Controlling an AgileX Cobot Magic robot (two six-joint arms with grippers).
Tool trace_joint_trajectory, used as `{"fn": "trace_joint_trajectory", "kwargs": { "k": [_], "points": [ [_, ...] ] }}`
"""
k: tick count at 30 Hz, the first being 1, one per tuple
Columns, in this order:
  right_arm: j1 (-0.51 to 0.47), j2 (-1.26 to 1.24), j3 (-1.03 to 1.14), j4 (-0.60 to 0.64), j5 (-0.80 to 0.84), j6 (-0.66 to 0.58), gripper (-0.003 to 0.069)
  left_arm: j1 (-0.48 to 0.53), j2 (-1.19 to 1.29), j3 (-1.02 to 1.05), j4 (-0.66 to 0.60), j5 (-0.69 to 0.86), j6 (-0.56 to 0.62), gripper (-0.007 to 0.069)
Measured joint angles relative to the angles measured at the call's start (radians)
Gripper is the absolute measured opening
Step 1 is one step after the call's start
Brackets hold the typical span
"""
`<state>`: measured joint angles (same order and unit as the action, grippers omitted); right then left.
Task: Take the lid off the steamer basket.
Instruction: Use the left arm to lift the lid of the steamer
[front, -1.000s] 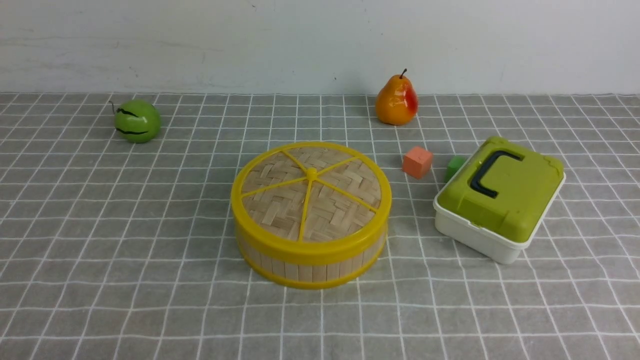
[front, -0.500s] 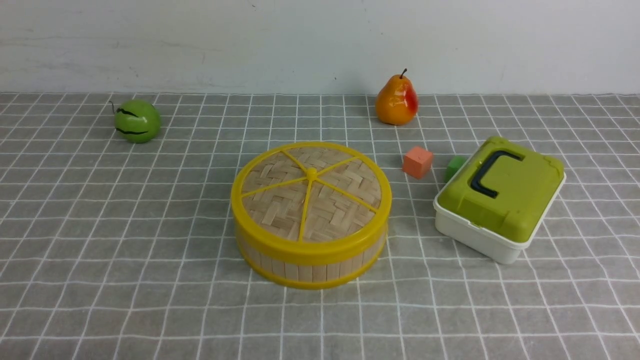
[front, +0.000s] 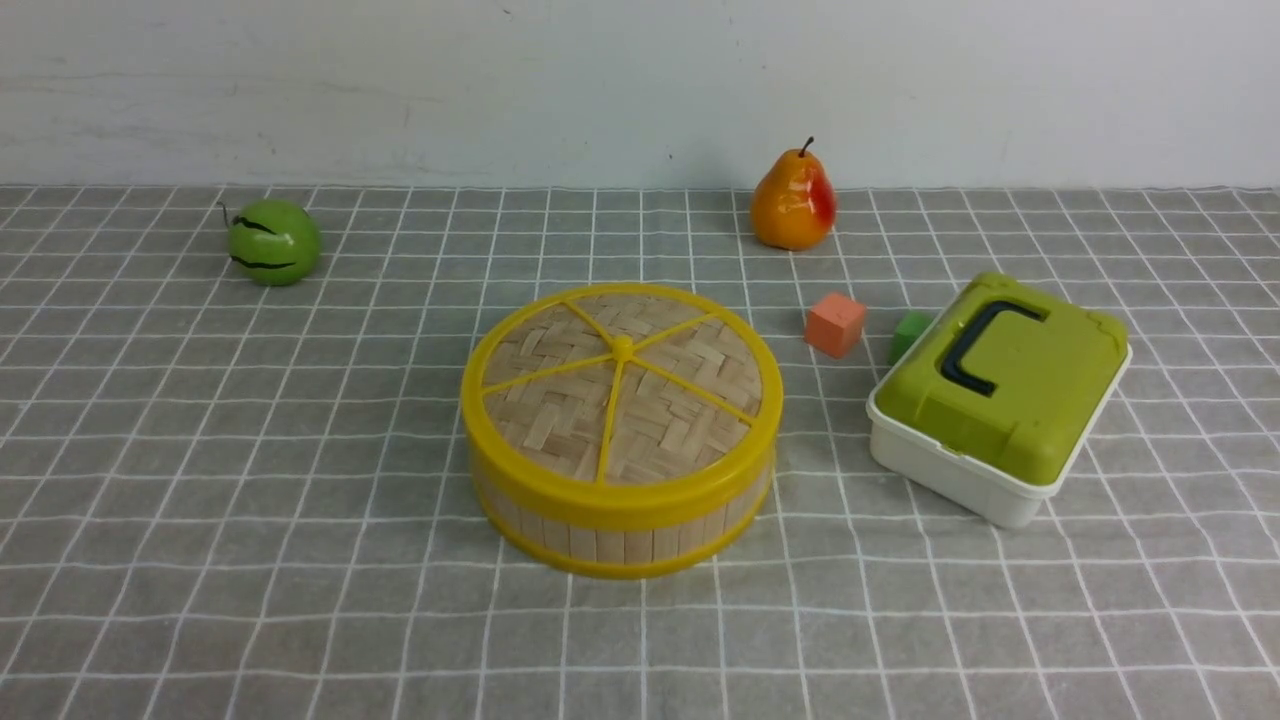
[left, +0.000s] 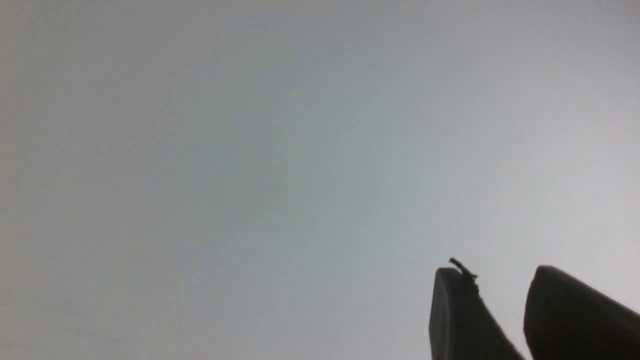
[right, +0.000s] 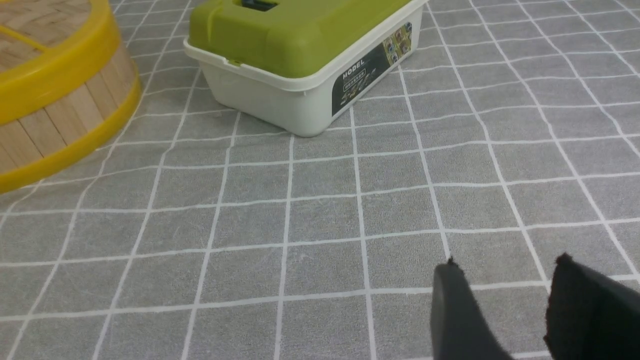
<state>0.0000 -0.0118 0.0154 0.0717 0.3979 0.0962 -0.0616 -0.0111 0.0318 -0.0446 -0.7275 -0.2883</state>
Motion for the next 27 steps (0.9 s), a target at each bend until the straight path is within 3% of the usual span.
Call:
{"fn": "trace_joint_trajectory", "kwargs": {
  "k": [3,5,6,9,10,11,12,21,27],
  "points": [
    [0.000,0.000,0.000,0.000,0.000,0.000,0.0241,0.000,-0.001,-0.039,-0.011,-0.042,-0.036,0.0202],
    [0.000,0.000,0.000,0.000,0.000,0.000,0.0241,0.000,-0.001,-0.099,-0.013,0.022,-0.045,0.0200],
    [0.000,0.000,0.000,0.000,0.000,0.000,0.0241,0.000,-0.001,-0.211,-0.016,0.172,-0.036,0.0183],
    [0.000,0.000,0.000,0.000,0.000,0.000,0.0241,0.000,0.020,-0.373,-0.022,0.385,0.023,0.0130],
    [0.000,0.000,0.000,0.000,0.000,0.000,0.0241,0.000,0.078,-0.492,-0.028,0.495,0.082,0.0073],
    [0.000,0.000,0.000,0.000,0.000,0.000,0.0241,0.000,0.087,-0.492,-0.028,0.508,0.082,0.0064],
    [0.000,0.000,0.000,0.000,0.000,0.000,0.0241,0.000,0.186,-0.620,-0.032,0.604,0.144,-0.0003],
    [0.000,0.000,0.000,0.000,0.000,0.000,0.0241,0.000,0.695,-0.930,-0.043,0.797,0.190,-0.0013],
    [0.000,0.000,0.000,0.000,0.000,0.000,0.0241,-0.073,1.031,-1.222,-0.117,1.213,0.213,-0.0013]
  ]
}}
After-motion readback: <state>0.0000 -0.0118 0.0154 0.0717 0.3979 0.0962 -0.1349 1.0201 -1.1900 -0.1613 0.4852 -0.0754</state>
